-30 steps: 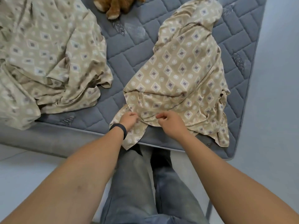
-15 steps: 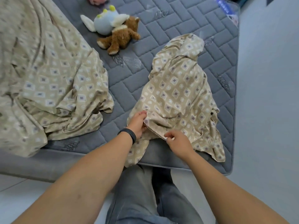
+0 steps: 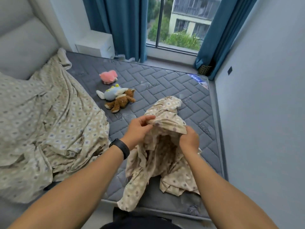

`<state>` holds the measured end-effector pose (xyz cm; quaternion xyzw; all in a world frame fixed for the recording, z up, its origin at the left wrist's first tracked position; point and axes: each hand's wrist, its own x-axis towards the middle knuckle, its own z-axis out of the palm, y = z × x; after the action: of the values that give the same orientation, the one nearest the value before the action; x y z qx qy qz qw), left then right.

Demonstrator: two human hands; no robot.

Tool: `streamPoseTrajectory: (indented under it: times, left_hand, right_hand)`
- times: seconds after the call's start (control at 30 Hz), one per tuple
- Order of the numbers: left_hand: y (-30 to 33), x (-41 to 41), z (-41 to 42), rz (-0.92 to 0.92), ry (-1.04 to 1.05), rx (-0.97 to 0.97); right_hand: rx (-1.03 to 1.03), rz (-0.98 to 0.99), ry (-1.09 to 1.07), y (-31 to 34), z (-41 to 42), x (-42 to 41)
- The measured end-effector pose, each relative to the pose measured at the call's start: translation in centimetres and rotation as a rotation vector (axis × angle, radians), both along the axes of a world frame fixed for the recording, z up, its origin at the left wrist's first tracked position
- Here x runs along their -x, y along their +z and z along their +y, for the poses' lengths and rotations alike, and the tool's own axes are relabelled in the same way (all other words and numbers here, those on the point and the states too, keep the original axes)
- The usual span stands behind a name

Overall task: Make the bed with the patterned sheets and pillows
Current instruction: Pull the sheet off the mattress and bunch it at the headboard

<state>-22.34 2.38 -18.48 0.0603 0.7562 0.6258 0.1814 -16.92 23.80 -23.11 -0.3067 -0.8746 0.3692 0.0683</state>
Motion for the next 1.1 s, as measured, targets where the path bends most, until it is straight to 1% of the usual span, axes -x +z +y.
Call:
streamPoseTrajectory:
  times: [0.03, 0.1, 0.2, 0.27, 0.33, 0.37, 0.43, 0.47, 0.53, 0.6, 0.63, 0.7, 0.77, 0.83, 0.9, 1.0, 1.07, 1.1]
  left_hand:
    - [0.6, 0.1, 0.3, 0.09, -0.028, 0.109]
    - [1.9, 0.3, 1.2, 0.204, -0.017, 0.224]
    - [5.1, 1.1, 3.4, 0.37, 0.095, 0.373]
    - [7.2, 2.1, 4.5, 0.492, 0.155, 0.414]
    - [9.1, 2.4, 5.3, 0.558, 0.148, 0.351]
    - [9.5, 2.5, 5.7, 0.543, 0.124, 0.27]
    - [9.9, 1.8, 6.1, 0.388, 0.034, 0.057]
    - [10.1, 1.3, 6.4, 0.315, -0.038, -0.029]
    - [9.8, 0.3, 7.0, 0.215, -0.184, -0.107]
    - [9.3, -0.4, 8.1, 0.138, -0.295, -0.161]
    - [8.9, -0.5, 8.6, 0.115, -0.331, -0.167]
    - [8.3, -0.5, 9.8, 0.157, -0.406, -0.031]
    - [7.6, -0.4, 10.5, 0.187, -0.479, 0.072]
    - [7.7, -0.8, 10.9, 0.183, -0.533, 0.083]
    - [7.4, -1.2, 11.2, 0.17, -0.588, 0.12]
    - [6.1, -1.9, 11.1, 0.063, -0.73, 0.127]
    - [5.1, -2.7, 11.0, 0.022, -0.754, 0.167]
    - [4.6, -3.1, 11.0, 0.009, -0.722, 0.181]
  right_hand:
    - [0.001, 0.081, -0.053, 2.0, 0.6, 0.9]
    - [0.011, 0.273, -0.099, 7.1, 0.9, 3.0]
    - [0.051, 0.58, -0.055, 16.1, 0.9, 5.6]
    - [0.081, 0.712, -0.058, 19.9, 1.1, 6.1]
    - [0.105, 0.723, -0.092, 21.2, 1.4, 5.4]
    - [0.138, 0.678, -0.111, 21.1, 1.7, 5.0]
    - [0.245, 0.558, -0.122, 20.1, 2.3, 4.3]
    - [0.331, 0.523, -0.098, 19.7, 2.4, 3.8]
    - [0.489, 0.492, -0.011, 19.4, 2.1, 2.9]
    - [0.57, 0.486, 0.093, 20.0, 1.3, 2.0]
    - [0.624, 0.498, 0.145, 20.7, 0.7, 1.7]
    - [0.764, 0.548, 0.229, 22.3, 0.2, 1.1]
    - [0.935, 0.634, 0.253, 23.6, 0.8, 0.7]
    - [1.031, 0.725, 0.228, 24.3, 2.2, 0.5]
    - [1.043, 0.771, 0.167, 24.0, 3.8, 0.4]
    - [0.964, 0.744, -0.023, 22.0, 5.7, 0.0]
    - [0.916, 0.715, -0.089, 20.7, 6.5, -0.7]
    - [0.911, 0.71, -0.081, 20.5, 6.6, -0.9]
